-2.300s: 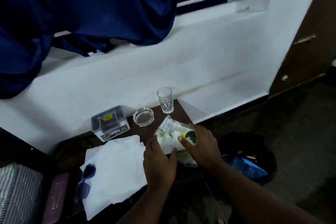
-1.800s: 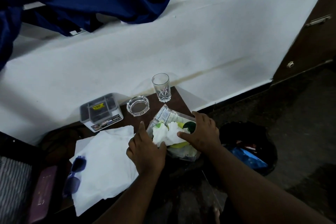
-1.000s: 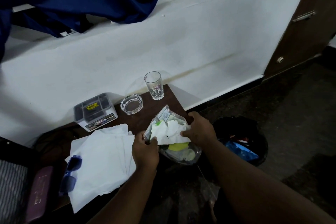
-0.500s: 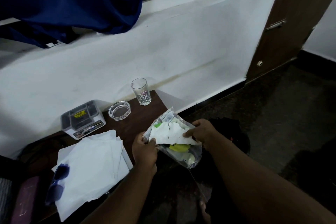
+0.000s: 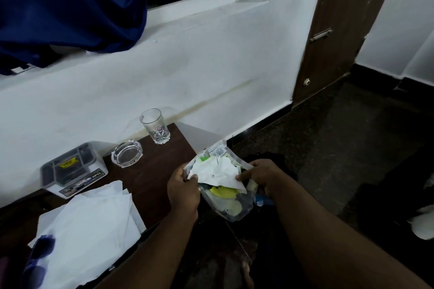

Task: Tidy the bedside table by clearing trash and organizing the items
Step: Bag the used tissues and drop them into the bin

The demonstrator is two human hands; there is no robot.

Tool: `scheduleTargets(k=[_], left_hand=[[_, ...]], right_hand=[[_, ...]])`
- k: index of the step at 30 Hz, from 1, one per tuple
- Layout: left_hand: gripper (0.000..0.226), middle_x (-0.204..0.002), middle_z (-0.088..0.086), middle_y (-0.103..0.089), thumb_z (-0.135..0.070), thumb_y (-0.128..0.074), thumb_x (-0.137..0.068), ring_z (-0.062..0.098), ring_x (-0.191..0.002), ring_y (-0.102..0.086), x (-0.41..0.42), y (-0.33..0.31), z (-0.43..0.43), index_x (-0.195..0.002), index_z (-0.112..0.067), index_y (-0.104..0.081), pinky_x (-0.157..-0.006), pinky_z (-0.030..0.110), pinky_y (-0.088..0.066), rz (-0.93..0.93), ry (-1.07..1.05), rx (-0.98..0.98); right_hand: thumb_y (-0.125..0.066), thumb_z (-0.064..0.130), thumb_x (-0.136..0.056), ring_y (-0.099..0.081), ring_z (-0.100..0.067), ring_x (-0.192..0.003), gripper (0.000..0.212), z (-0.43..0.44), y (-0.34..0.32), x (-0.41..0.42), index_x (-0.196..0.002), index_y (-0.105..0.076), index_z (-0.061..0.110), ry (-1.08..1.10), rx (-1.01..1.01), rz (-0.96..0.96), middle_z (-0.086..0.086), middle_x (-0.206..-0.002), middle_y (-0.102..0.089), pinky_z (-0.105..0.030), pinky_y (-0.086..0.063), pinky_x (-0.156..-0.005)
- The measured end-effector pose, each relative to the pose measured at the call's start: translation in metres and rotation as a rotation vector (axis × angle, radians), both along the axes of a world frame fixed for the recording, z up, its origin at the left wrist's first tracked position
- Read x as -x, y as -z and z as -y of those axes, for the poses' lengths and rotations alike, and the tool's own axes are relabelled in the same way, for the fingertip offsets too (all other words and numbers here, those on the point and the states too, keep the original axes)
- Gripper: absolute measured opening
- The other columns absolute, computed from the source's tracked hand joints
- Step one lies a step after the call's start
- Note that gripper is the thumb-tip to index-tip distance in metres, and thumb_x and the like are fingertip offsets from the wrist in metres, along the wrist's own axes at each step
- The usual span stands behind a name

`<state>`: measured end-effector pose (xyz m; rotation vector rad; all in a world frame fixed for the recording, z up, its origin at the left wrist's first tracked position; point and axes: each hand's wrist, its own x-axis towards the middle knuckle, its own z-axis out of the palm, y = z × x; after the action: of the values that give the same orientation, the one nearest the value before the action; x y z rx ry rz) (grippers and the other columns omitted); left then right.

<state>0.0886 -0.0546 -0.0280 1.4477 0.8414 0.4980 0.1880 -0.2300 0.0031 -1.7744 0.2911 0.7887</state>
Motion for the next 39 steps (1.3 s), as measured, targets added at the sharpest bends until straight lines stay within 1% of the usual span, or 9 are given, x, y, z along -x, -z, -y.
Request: scheduleTargets(k=[3,8,15,22,25,28,32,36,39], left_hand=[[0.041,-0.11,0.004,-0.076,0.009,-0.063,-0.087,0.024,-0.103,-0.072,-0.011,0.0,0.012,-0.119,-0.014,-0.072,-0.092,0.04,-0.059,-0.046,0.054,-0.126],[0.04,-0.107,-0.006,-0.072,0.005,-0.062,-0.089,0.015,-0.101,-0.068,-0.028,0.003,0.037,-0.119,-0.017,-0.074,-0.085,0.023,-0.047,-0.117,0.183,-0.336],[0.042,-0.117,0.006,-0.075,0.003,-0.058,-0.09,0.025,-0.108,-0.069,-0.055,0.022,0.066,-0.125,-0.014,-0.071,-0.098,0.041,-0.055,-0.182,0.378,-0.408],[0.05,-0.123,0.009,-0.071,0.005,-0.059,-0.086,0.028,-0.113,-0.066,-0.077,0.059,0.085,-0.131,-0.015,-0.066,-0.096,0.035,-0.053,-0.253,0.632,-0.438],[0.059,-0.138,0.012,-0.062,0.004,-0.063,-0.087,0.031,-0.127,-0.06,-0.088,0.07,0.087,-0.144,-0.012,-0.055,-0.103,0.035,-0.048,-0.296,0.751,-0.415],[0.079,-0.162,0.015,-0.037,-0.002,-0.062,-0.095,0.031,-0.145,-0.042,-0.101,0.082,0.088,-0.162,-0.011,-0.023,-0.116,0.045,-0.04,-0.4,0.858,-0.356],[0.09,-0.168,0.016,-0.023,-0.004,-0.057,-0.1,0.033,-0.147,-0.039,-0.109,0.093,0.087,-0.163,-0.018,0.005,-0.116,0.049,-0.04,-0.492,0.882,-0.218],[0.093,-0.169,0.016,-0.019,-0.007,-0.058,-0.102,0.034,-0.148,-0.036,-0.11,0.101,0.081,-0.161,-0.013,0.013,-0.117,0.045,-0.04,-0.595,0.894,-0.229],[0.093,-0.172,0.015,-0.002,-0.009,-0.06,-0.101,0.03,-0.158,-0.012,-0.108,0.102,0.08,-0.161,-0.006,0.011,-0.126,0.042,-0.024,-0.631,0.934,-0.304]], right_hand=[[-0.088,-0.005,-0.068,-0.067,-0.031,-0.07,0.024,0.014,0.003,-0.005,-0.084,-0.07,0.0,-0.005,0.018,-0.005,-0.019,-0.08,-0.071,-0.042,-0.056,-0.065],[-0.087,-0.007,-0.068,-0.058,-0.021,-0.058,0.029,0.036,0.013,-0.015,-0.074,-0.062,0.007,0.011,0.049,0.016,-0.011,-0.071,-0.064,-0.026,-0.046,-0.05],[-0.086,-0.008,-0.067,-0.06,-0.024,-0.071,0.033,0.07,0.047,-0.025,-0.095,-0.07,-0.003,0.028,0.12,0.021,-0.016,-0.084,-0.066,-0.029,-0.048,-0.056],[-0.086,-0.007,-0.067,-0.061,-0.025,-0.076,0.028,0.094,0.093,-0.041,-0.089,-0.071,-0.004,0.007,0.225,0.028,-0.016,-0.082,-0.065,-0.034,-0.051,-0.06],[-0.089,0.0,-0.066,-0.062,-0.021,-0.073,0.026,0.095,0.112,-0.056,-0.07,-0.066,0.011,-0.017,0.319,0.077,-0.008,-0.076,-0.065,-0.032,-0.053,-0.063],[-0.09,0.01,-0.068,-0.057,-0.011,-0.064,0.031,0.094,0.132,-0.072,-0.065,-0.061,0.02,-0.049,0.422,0.134,-0.002,-0.073,-0.064,-0.025,-0.047,-0.055],[-0.079,0.006,-0.08,-0.067,-0.029,-0.097,0.016,0.093,0.16,-0.089,-0.089,-0.066,0.009,-0.093,0.456,0.17,-0.018,-0.106,-0.07,-0.028,-0.046,-0.072],[-0.078,0.021,-0.082,-0.058,-0.035,-0.118,0.038,0.092,0.164,-0.088,-0.114,-0.059,0.015,-0.15,0.557,0.176,-0.016,-0.128,-0.06,-0.041,-0.052,-0.096],[-0.072,0.023,-0.088,-0.05,-0.036,-0.132,0.057,0.095,0.163,-0.084,-0.14,-0.049,0.017,-0.202,0.605,0.209,-0.015,-0.146,-0.05,-0.042,-0.045,-0.105]])
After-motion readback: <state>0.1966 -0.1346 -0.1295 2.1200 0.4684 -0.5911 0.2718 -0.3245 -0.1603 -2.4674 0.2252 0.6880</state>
